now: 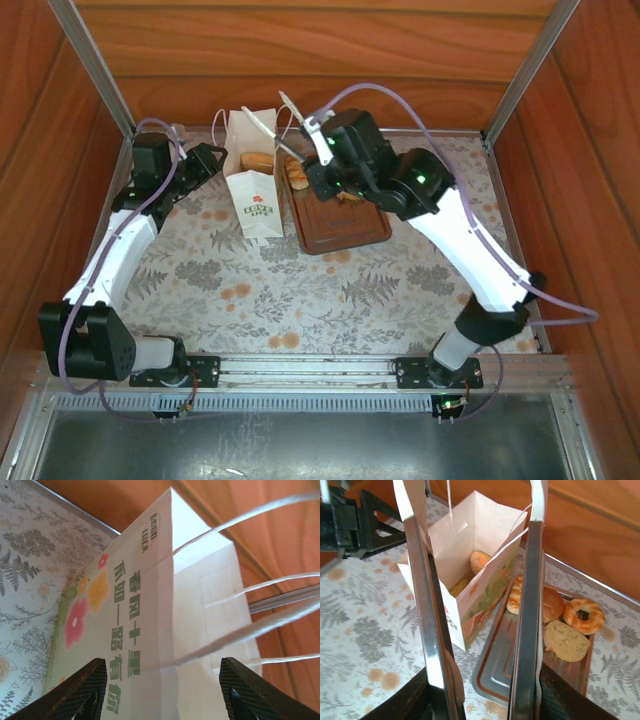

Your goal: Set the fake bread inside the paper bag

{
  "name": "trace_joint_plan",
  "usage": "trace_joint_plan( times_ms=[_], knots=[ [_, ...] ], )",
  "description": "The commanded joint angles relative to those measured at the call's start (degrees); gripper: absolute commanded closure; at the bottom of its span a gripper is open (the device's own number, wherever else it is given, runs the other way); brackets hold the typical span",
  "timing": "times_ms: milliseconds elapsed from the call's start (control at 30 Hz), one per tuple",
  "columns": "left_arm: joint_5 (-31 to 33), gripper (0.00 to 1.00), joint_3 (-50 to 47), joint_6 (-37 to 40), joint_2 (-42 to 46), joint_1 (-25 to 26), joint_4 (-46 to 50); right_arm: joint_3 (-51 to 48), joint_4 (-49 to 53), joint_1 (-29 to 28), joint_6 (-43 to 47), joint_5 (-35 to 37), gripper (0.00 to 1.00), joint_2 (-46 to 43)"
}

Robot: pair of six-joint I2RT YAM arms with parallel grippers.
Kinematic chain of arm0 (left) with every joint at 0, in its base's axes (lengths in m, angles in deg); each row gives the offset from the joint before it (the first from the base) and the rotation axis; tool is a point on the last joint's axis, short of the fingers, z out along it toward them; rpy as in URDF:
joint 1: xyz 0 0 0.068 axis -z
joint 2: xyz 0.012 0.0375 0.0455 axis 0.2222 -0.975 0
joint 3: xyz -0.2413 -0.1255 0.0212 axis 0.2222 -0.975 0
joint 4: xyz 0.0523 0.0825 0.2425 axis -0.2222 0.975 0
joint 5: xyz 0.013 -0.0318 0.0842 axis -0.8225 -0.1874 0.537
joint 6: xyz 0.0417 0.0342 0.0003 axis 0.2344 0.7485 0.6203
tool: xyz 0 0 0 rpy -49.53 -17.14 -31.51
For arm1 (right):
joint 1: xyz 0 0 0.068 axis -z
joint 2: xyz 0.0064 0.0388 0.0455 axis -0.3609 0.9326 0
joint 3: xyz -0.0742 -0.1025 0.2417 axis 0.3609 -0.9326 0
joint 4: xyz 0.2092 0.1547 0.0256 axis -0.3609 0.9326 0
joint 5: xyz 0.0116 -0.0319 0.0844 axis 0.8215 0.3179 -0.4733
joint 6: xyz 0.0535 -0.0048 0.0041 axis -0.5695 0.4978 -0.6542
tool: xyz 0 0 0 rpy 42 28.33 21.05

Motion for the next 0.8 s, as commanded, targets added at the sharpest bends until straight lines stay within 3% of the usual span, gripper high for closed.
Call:
trace_joint_plan(
  times_ms=[0,200,433,767],
  knots=[
    [1.9,0.33,1.2,1.7,3.0,-0.6,2.1,-3.7,-4.8,1.4,-3.9,-3.1,0.53,-5.2],
    [5.1,0.24,-0.7,3.1,7.9,-0.8,3.3,-14.8,-4.9,7.6,-7.1,-4.3,0.53,-13.9],
    [7.7,0.17,-4.8,2.9,14.7,-0.9,3.4,-30.7,-5.5,20.2,-10.9,-12.4,0.53,-22.0],
    [8.9,0.16,-13.0,-0.3,22.5,-0.8,3.7,-45.7,-9.1,34.3,-13.4,-27.5,0.53,-20.8]
  ],
)
